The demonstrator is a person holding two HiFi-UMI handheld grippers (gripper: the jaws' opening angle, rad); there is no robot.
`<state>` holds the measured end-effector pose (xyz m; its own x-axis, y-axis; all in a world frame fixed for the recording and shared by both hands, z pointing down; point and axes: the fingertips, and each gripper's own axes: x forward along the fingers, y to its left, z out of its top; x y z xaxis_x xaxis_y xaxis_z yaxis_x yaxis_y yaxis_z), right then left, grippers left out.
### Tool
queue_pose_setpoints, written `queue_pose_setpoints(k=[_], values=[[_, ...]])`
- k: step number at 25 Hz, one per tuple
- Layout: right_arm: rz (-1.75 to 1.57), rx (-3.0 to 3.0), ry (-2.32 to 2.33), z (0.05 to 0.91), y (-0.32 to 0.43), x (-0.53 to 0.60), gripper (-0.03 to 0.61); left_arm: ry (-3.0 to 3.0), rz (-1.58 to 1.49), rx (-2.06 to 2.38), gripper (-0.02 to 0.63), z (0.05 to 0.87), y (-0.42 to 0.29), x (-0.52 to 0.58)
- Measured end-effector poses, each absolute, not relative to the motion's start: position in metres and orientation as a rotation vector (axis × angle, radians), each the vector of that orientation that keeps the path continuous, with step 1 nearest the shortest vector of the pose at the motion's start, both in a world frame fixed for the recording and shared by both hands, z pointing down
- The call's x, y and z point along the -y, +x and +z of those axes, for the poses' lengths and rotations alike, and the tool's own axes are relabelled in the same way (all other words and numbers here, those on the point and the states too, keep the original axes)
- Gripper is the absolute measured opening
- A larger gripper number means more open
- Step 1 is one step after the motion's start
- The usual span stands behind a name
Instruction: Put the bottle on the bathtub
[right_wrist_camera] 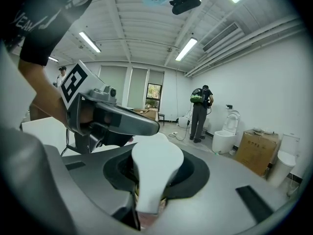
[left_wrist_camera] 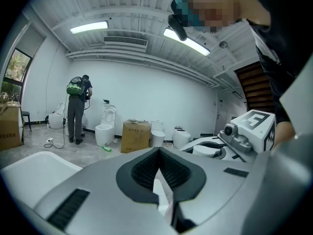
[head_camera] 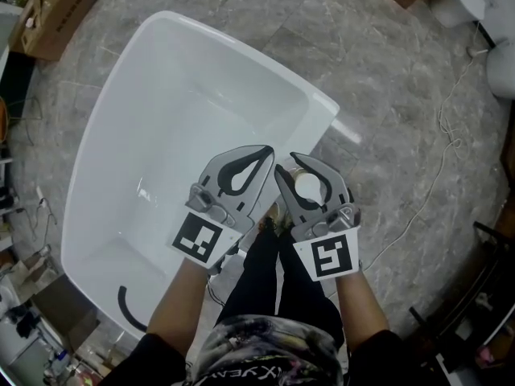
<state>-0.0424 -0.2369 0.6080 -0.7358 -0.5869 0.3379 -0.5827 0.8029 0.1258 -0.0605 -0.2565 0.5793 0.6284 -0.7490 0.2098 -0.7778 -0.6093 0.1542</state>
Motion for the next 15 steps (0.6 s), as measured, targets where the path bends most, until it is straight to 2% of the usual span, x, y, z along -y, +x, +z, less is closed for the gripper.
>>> queue_pose_setpoints(k=[15], values=[[-0.051,2.674,0.792,0.637,-0.052,0.244,0.115,2.607,0.2,1.265,0.014,0.608,-0.058,0.27]])
